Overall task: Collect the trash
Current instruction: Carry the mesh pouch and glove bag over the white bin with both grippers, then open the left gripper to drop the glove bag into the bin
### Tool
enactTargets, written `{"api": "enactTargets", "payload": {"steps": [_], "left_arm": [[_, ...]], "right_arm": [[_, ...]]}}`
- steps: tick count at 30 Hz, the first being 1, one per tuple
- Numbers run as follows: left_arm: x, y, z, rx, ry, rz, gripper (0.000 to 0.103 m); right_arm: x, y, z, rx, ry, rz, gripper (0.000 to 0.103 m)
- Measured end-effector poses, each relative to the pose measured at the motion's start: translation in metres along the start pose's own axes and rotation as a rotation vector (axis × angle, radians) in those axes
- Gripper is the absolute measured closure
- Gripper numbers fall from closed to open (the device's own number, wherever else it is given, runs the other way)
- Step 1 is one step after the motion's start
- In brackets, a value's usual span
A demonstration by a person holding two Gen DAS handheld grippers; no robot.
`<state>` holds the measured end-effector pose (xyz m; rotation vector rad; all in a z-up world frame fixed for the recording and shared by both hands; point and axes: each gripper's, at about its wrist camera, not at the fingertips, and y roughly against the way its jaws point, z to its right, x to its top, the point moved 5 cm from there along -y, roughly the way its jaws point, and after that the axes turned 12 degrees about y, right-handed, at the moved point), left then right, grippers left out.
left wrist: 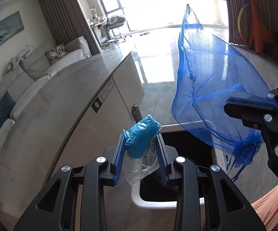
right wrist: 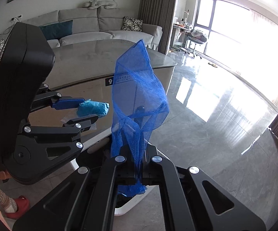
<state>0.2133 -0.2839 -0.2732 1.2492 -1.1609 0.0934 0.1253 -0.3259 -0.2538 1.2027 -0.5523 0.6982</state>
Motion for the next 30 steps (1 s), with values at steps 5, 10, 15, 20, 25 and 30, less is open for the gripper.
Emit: {"api": "enactTargets", "payload": {"steps": [5, 10, 15, 20, 25, 30], "left_arm": [[-0.005, -0.020, 0.011, -0.017, -0.020, -0.032, 0.069], [-0.013, -0.039, 0.021, -0.036, -0.024, -0.069, 0.069], [-0.025, -0.064, 0.034, -0.047, -0.056, -0.146, 0.015], [-0.034, -0.072, 0.044, 0.029, -0.132, -0.120, 0.004], [-0.035, -0.065, 0.044, 0.028, -0.147, -0.094, 0.004], [-0.032, -0.060, 0.037, 0.026, -0.121, -0.096, 0.004]], "right_arm": [[-0.010, -0.010, 0.007, 0.005, -0.026, -0.021, 0.102], [-0.019, -0.022, 0.013, 0.009, -0.044, -0.047, 0.102], [-0.025, -0.035, 0.017, 0.011, -0.059, -0.067, 0.102], [-0.020, -0.046, 0.018, 0.015, -0.075, -0.083, 0.102], [-0.022, -0.055, 0.019, 0.020, -0.071, -0.093, 0.102], [-0.022, -0.057, 0.019, 0.023, -0.073, -0.090, 0.102]]}}
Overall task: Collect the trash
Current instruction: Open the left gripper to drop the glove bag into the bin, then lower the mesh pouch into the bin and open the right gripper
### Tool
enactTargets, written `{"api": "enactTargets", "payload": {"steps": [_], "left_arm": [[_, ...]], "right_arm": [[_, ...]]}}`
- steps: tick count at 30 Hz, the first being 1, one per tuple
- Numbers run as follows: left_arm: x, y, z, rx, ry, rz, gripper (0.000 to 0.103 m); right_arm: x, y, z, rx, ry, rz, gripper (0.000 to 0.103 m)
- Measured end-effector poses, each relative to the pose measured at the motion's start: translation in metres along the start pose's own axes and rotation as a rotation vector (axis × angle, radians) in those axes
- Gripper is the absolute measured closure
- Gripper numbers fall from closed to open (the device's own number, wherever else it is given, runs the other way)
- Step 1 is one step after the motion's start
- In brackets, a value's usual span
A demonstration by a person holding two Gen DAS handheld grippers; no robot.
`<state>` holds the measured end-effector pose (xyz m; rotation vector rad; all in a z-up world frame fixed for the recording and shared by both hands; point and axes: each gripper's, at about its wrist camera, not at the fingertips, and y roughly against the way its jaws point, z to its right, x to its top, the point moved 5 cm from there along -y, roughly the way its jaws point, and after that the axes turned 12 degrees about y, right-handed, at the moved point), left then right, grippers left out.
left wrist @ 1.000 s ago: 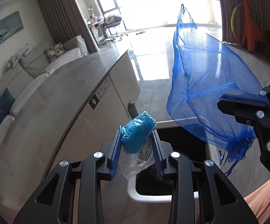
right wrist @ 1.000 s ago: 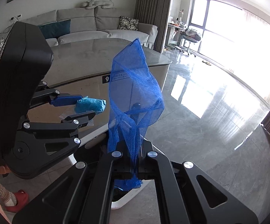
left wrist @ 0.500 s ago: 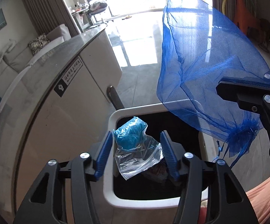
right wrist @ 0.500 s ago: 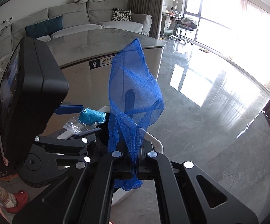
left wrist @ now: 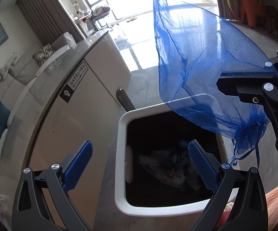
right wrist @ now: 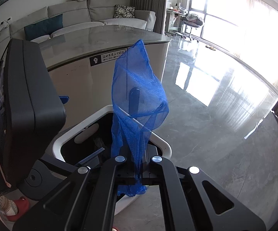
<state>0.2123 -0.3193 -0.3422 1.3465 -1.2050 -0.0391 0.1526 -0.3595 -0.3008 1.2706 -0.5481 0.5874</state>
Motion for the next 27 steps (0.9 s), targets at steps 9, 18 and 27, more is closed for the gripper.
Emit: {"api": "enactTargets", "payload": {"steps": [9, 18, 27], "left_arm": [[-0.001, 0.014, -0.048, 0.025, 0.102, 0.032, 0.004], [0.000, 0.016, -0.083, 0.064, 0.166, 0.027, 0.004], [0.008, 0.017, -0.088, 0.065, 0.188, 0.041, 0.004]], "right_arm": [[0.001, -0.020, -0.016, 0.031, 0.048, -0.026, 0.102], [0.003, -0.054, -0.026, 0.054, 0.091, -0.071, 0.102], [-0.014, -0.078, -0.039, 0.052, 0.130, -0.159, 0.006]]}}
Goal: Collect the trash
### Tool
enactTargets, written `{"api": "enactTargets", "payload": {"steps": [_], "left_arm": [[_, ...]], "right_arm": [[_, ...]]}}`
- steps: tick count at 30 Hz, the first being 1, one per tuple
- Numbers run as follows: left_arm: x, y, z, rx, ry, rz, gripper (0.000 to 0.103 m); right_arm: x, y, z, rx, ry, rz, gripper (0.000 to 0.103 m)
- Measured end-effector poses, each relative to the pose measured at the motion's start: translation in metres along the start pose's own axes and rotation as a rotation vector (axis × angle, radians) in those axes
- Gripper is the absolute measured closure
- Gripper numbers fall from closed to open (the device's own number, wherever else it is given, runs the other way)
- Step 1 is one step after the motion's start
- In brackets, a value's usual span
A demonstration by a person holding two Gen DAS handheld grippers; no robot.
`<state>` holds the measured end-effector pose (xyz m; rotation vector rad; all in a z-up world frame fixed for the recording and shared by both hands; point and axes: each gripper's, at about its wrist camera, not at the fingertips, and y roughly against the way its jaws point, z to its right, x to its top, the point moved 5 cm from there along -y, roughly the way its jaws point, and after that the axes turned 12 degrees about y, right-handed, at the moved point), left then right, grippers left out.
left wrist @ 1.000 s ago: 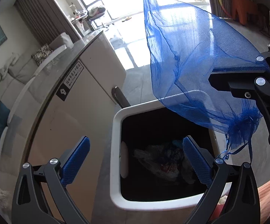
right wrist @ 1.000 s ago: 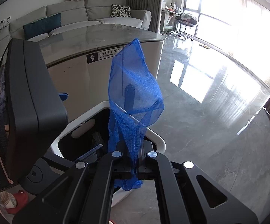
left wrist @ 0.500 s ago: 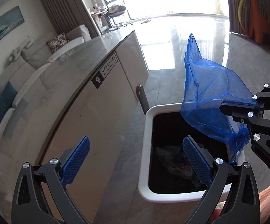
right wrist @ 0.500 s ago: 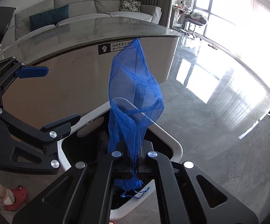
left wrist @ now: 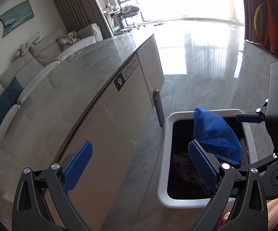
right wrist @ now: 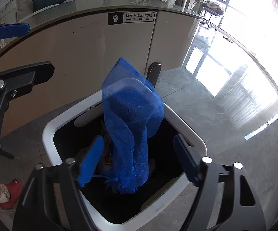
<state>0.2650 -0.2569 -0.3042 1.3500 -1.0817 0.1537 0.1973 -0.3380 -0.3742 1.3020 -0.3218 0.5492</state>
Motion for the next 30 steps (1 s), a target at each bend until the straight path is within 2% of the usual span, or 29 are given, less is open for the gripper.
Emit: {"api": "enactTargets", "payload": {"steps": [4, 20, 26, 30], "left_arm": [[0.003, 0.000, -0.002, 0.000, 0.006, 0.005, 0.004], [0.004, 0.014, -0.015, 0.023, 0.029, 0.035, 0.004], [0.010, 0.038, -0.042, 0.046, 0.102, 0.076, 0.004], [0.018, 0.059, -0.068, 0.071, 0.153, 0.115, 0.004]], "right_arm": [[0.002, 0.007, 0.001, -0.088, 0.037, 0.031, 0.005], [0.018, 0.039, 0.010, -0.102, -0.023, 0.145, 0.005], [0.038, 0.072, 0.011, -0.095, -0.069, 0.215, 0.005], [0.065, 0.098, 0.001, -0.088, -0.071, 0.277, 0.005]]}}
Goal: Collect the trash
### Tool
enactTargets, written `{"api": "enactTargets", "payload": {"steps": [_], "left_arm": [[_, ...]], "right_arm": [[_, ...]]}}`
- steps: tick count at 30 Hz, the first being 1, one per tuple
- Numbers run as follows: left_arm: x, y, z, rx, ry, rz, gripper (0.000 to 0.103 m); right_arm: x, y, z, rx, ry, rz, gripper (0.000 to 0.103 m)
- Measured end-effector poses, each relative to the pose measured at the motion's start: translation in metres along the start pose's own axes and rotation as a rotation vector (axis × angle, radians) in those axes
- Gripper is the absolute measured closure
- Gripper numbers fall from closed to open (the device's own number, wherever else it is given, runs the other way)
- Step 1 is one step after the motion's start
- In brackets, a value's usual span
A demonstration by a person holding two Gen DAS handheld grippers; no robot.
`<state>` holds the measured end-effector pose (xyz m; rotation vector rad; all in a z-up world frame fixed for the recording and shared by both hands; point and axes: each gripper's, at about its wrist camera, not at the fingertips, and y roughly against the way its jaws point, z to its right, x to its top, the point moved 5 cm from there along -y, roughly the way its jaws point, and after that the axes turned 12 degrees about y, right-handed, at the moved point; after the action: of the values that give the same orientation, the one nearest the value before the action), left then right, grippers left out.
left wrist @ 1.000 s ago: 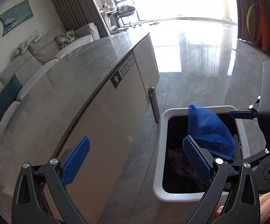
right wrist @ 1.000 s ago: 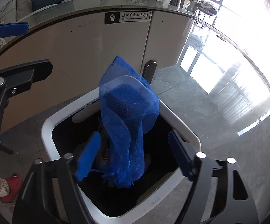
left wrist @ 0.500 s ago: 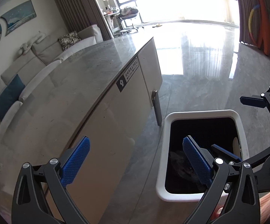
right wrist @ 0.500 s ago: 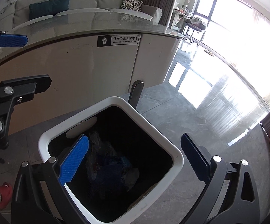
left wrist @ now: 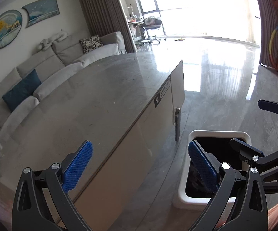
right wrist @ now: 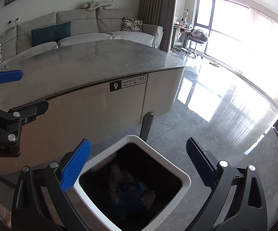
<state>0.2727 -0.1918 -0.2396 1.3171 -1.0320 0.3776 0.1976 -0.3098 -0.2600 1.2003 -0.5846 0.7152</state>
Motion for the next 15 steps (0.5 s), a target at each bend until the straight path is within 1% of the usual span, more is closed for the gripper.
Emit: {"api": "enactTargets", "payload": {"steps": [3, 6, 13, 15], "left_arm": [[0.011, 0.017, -0.025, 0.029, 0.036, 0.039, 0.004], [0.019, 0.034, -0.053, 0.057, 0.072, 0.068, 0.004], [0.031, 0.064, -0.135, 0.115, 0.186, 0.109, 0.004], [0.035, 0.071, -0.159, 0.145, 0.220, 0.123, 0.004]], "right_arm": [[0.027, 0.014, -0.015, 0.010, 0.020, 0.051, 0.005], [0.054, 0.026, -0.035, 0.040, 0.038, 0.101, 0.005], [0.116, 0.038, -0.096, 0.092, 0.104, 0.193, 0.005], [0.131, 0.039, -0.113, 0.121, 0.109, 0.213, 0.005]]}}
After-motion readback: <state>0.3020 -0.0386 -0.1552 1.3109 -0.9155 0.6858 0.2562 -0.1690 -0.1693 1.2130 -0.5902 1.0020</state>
